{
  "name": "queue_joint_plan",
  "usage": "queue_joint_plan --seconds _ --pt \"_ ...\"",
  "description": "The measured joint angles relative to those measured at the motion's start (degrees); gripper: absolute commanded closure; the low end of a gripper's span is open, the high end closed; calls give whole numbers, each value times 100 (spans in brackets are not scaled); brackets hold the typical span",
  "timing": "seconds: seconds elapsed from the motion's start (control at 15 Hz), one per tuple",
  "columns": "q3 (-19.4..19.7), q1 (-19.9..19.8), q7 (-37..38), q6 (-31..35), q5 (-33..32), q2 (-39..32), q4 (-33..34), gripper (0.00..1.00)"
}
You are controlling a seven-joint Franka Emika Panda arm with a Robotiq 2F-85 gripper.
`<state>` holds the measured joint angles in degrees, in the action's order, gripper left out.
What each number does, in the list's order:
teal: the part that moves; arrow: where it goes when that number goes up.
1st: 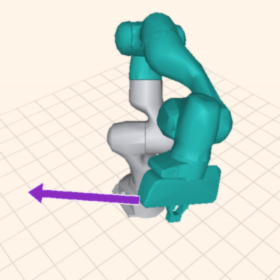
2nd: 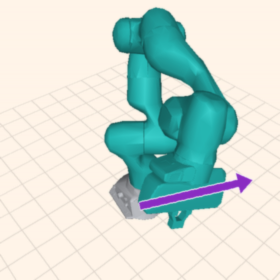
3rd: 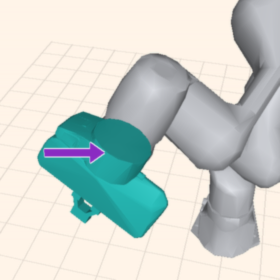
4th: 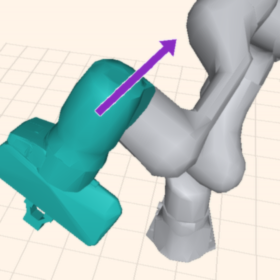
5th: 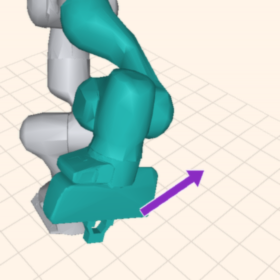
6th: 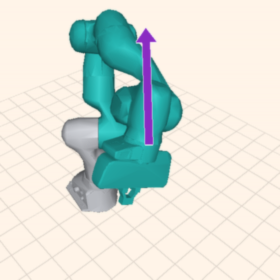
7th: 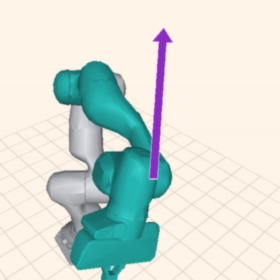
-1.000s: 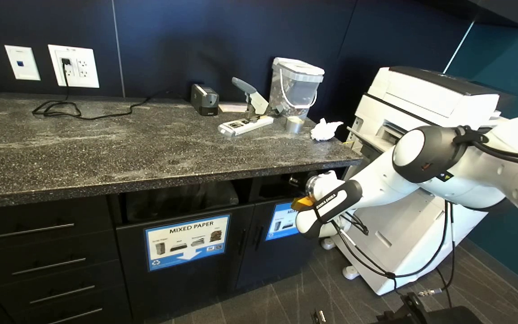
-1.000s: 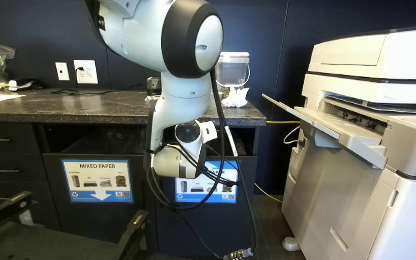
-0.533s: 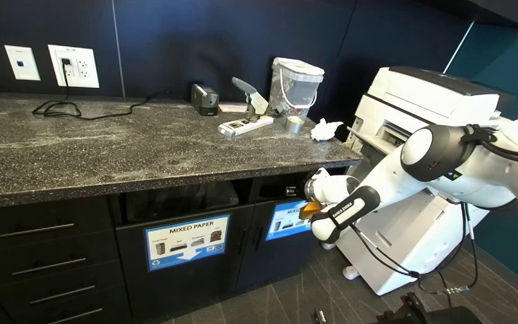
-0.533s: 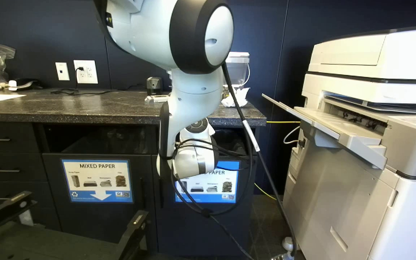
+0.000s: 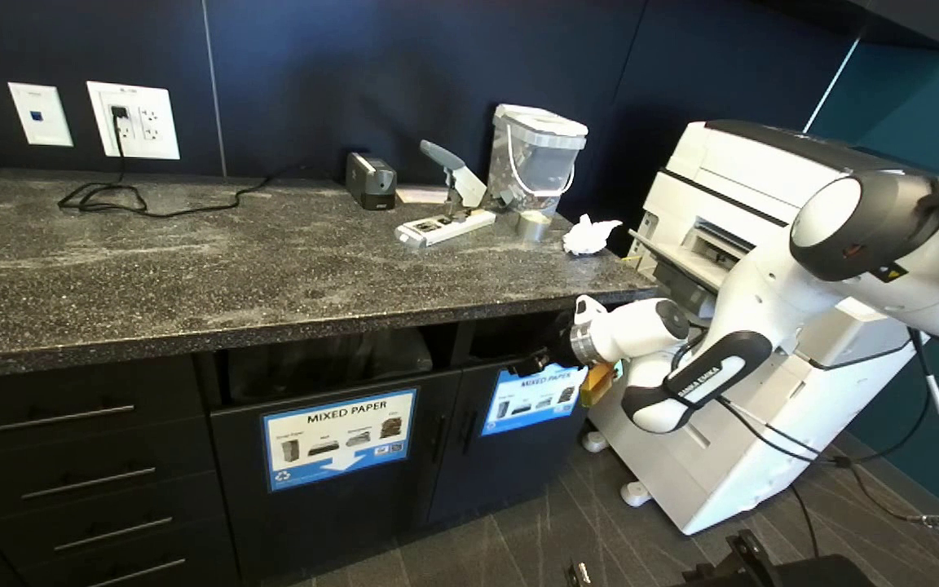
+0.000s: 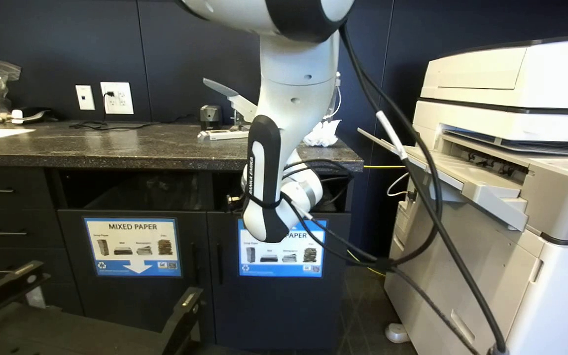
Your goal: Put the papers in the bin to the right
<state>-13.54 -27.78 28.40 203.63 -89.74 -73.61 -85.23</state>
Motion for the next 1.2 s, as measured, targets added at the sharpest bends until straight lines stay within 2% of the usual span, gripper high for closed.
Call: queue_joint_plan --seconds 0.13,0.27,0.47,0.67,0.87,1.07,1.2 --pt "177 69 439 -29 -502 368 -239 0" --pt "500 301 1107 -99 -889 815 -513 0" --pt "1315 1004 2257 -109 -1177 1586 -1074 0" --pt "2490 2103 3459 -53 -1432 2330 -1739 0" --pt "3829 3377 4753 65 -2023 2831 -2315 0" --pt "5140 4546 6059 510 -2950 2892 -2575 0" --pt "5980 5213 6853 1116 -3503 2787 -2537 0"
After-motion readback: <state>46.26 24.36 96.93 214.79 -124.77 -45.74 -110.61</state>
